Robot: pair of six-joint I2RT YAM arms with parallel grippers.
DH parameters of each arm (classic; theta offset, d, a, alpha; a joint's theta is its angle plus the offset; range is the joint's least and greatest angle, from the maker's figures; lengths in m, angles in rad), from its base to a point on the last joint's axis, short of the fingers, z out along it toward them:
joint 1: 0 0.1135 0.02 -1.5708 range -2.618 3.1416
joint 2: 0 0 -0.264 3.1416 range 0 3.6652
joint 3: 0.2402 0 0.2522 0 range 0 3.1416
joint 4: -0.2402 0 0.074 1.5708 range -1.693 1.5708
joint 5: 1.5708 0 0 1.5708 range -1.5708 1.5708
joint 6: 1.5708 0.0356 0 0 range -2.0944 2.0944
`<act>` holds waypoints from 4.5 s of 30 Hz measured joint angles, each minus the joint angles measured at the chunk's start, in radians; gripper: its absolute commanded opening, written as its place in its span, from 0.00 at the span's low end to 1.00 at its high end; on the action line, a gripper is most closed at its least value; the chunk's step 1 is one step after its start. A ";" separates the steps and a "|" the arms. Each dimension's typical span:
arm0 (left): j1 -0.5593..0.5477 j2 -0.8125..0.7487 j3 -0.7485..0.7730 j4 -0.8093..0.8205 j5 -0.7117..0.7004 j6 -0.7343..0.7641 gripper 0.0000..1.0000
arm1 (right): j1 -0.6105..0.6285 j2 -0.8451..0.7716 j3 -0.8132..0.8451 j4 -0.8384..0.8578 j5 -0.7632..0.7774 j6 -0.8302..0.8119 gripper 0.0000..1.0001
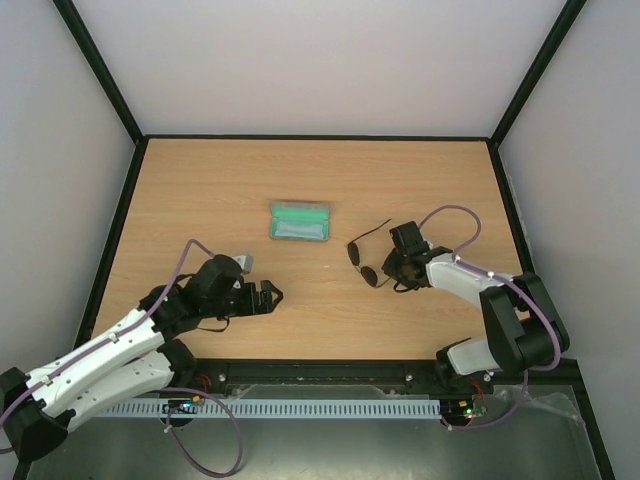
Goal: Organize the sunglasses
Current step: Pick up the sunglasses from the center of the board, then fold the sunglasses.
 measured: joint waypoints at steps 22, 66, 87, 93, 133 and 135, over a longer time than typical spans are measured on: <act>0.000 0.035 0.002 0.034 0.001 0.014 1.00 | 0.076 -0.011 0.037 -0.136 0.048 -0.027 0.01; 0.051 0.317 0.537 -0.239 -0.273 0.101 0.99 | 0.485 -0.402 0.442 -0.397 0.245 -0.443 0.01; -0.066 0.562 0.620 -0.058 -0.201 0.179 1.00 | 0.488 -0.378 0.435 -0.398 0.209 -0.457 0.01; 0.001 0.425 0.623 -0.100 -0.223 0.196 0.99 | 0.488 -0.386 0.435 -0.398 0.224 -0.449 0.01; -0.048 0.134 -0.035 0.991 -0.098 -0.235 1.00 | 0.487 -0.403 0.403 -0.338 0.496 0.174 0.01; -0.047 0.135 -0.037 1.009 -0.098 -0.237 0.99 | 0.487 -0.401 0.389 -0.336 0.483 0.192 0.01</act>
